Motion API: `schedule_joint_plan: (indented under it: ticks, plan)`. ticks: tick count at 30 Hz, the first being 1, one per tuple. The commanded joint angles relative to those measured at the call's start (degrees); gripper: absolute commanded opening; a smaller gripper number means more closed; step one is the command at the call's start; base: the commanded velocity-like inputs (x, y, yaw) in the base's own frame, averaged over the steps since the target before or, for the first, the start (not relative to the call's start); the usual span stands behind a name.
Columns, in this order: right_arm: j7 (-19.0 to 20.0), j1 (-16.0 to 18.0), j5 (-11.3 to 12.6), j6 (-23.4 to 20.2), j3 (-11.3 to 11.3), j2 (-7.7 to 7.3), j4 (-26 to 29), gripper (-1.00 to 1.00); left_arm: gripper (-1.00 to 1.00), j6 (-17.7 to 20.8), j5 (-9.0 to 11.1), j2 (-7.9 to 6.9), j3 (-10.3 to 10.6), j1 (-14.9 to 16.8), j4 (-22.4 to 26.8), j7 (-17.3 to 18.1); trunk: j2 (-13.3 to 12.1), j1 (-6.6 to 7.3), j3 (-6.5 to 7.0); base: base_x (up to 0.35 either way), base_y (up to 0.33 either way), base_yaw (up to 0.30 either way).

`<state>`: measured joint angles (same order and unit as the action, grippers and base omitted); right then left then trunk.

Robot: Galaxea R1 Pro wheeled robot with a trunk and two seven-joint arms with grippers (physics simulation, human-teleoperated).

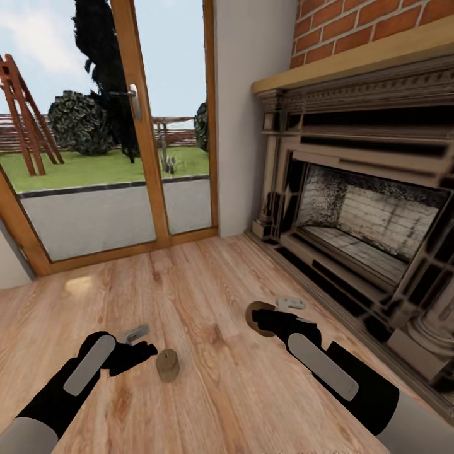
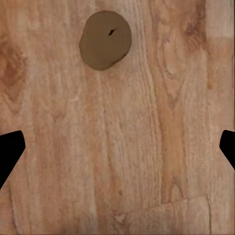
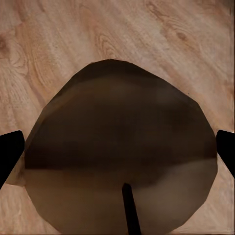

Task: Place each of the two pumpkins and all three candles from the living room inside a cabinet in the living room (use any cabinet), then make sure every cabinet is closed, and position the cauldron so it is next to a table in the living room.

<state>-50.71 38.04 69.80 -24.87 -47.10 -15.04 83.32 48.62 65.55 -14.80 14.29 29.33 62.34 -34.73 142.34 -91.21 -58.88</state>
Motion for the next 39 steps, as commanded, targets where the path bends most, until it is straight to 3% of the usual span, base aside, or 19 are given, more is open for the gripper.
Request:
schedule_joint_plan:
  ticks: [1,4,8,39]
  plan:
    - [-0.36,0.11,0.16,-0.18,-0.12,0.00,-0.27,-1.00,1.00,-0.02,-0.17,0.96,0.22,0.03,0.09,-0.64,0.03,0.01,-0.03,0.000,0.000,-0.276]
    - [-0.35,0.11,0.16,-0.24,-0.11,0.01,-0.53,-1.00,1.00,0.04,-1.39,2.30,0.25,0.03,0.33,-1.55,0.03,0.01,0.05,0.000,0.000,-0.260]
    - [-0.38,0.11,0.16,-0.40,-0.13,0.01,-0.59,-1.00,1.00,0.13,-1.86,2.77,0.28,0.03,0.61,-2.48,0.03,0.01,0.09,0.102,0.000,-0.125]
    - [-0.44,0.11,-0.34,-0.44,-0.25,0.48,-0.63,-1.00,1.00,0.52,-1.60,2.91,0.12,0.03,0.04,-2.35,0.03,0.01,0.09,0.313,0.070,0.026]
